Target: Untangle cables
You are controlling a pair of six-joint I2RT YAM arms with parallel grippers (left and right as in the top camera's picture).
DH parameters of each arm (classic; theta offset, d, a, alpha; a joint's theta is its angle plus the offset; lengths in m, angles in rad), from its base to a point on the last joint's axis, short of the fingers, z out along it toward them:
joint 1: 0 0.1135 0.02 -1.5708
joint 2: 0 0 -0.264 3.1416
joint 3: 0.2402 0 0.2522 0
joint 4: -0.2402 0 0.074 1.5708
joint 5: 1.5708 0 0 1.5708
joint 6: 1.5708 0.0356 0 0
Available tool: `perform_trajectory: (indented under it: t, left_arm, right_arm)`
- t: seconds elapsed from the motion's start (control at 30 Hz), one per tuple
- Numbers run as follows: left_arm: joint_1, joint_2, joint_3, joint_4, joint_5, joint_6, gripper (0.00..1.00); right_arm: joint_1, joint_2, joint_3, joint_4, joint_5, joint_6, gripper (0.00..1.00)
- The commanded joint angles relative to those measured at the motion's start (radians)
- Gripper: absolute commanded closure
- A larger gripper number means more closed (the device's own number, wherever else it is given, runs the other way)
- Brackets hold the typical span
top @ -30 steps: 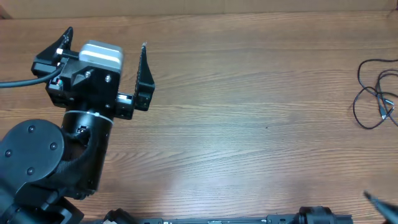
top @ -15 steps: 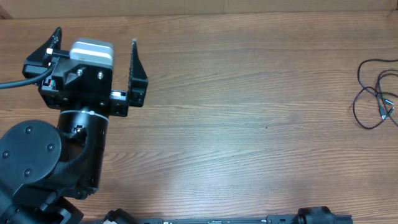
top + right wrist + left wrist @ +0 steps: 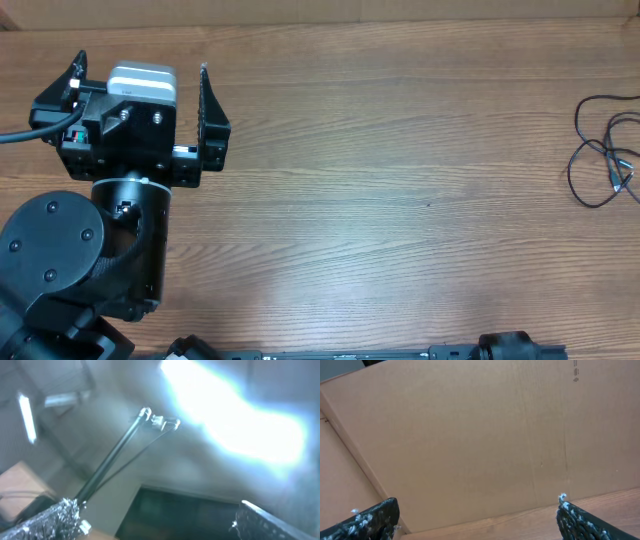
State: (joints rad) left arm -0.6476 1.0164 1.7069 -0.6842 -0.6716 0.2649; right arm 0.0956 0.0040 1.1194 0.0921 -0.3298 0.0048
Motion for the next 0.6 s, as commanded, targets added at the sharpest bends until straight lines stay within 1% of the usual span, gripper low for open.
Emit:
perform_trajectory:
  t: [0.0, 0.13, 0.23, 0.27, 0.3, 0.37, 0.4, 0.43, 0.5, 0.57]
  left_arm:
    - [-0.001, -0.003, -0.003, -0.003, -0.019, -0.003, 0.0]
    - [-0.001, -0.003, -0.003, -0.002, -0.019, -0.003, 0.0]
    - [-0.001, -0.003, -0.003, 0.005, -0.019, -0.003, 0.0]
    - [-0.001, -0.003, -0.003, 0.004, -0.019, -0.003, 0.0]
    - [-0.001, -0.003, -0.003, 0.004, -0.019, -0.003, 0.0]
    - [-0.001, -0.003, -0.003, 0.001, -0.019, -0.003, 0.0]
    - [-0.001, -0.003, -0.003, 0.0, -0.019, -0.003, 0.01]
    - [-0.001, -0.003, -0.003, -0.002, -0.019, -0.003, 0.0]
    - [-0.001, -0.003, -0.003, -0.006, -0.019, -0.003, 0.0]
    - [-0.001, -0.003, -0.003, -0.016, -0.019, -0.003, 0.0]
  right_arm:
    - [0.011, 0.001, -0.08, 0.07, 0.11, 0.048, 0.0]
    - [0.011, 0.001, -0.279, 0.309, 0.138, 0.048, 0.0]
    - [0.011, 0.001, -0.492, 0.636, 0.127, 0.052, 0.0]
    - [0.011, 0.001, -0.591, 0.802, 0.127, 0.052, 0.0]
    - [0.011, 0.001, -0.642, 0.889, 0.128, 0.051, 0.0]
    - [0.011, 0.001, -0.803, 1.154, 0.143, 0.051, 0.0]
    - [0.011, 0.001, -0.87, 1.254, 0.156, 0.051, 0.0]
    - [0.011, 0.001, -0.927, 1.336, 0.168, 0.051, 0.0]
    - [0.011, 0.001, -1.012, 1.443, 0.192, 0.052, 0.0]
    - [0.011, 0.001, -1.046, 1.472, 0.195, 0.052, 0.0]
